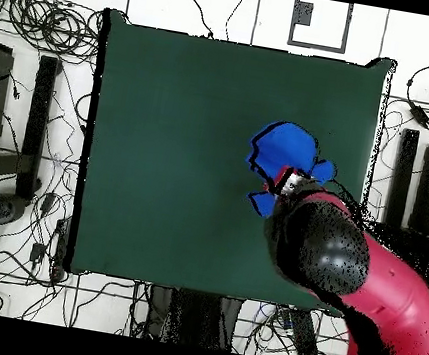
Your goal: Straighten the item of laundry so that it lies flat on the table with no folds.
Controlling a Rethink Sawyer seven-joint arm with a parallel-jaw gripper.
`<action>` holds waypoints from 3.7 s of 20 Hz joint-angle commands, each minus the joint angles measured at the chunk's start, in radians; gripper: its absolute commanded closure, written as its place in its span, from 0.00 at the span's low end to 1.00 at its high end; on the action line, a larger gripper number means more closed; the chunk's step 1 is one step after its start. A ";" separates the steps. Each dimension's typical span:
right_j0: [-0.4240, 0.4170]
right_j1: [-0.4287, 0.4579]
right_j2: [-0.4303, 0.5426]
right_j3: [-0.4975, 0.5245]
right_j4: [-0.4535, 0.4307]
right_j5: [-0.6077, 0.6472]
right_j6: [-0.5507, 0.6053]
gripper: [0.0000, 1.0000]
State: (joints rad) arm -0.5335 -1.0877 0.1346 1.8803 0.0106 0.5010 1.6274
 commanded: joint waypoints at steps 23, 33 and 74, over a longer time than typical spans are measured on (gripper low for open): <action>0.048 0.213 0.191 0.112 -0.182 -0.238 0.087 1.00; 0.091 0.220 0.153 0.093 -0.184 -0.246 0.106 1.00; 0.042 0.304 0.175 -0.017 -0.177 -0.178 0.022 0.00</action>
State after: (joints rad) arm -0.4933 -0.8334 0.2410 1.8866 -0.1298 0.2356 1.6274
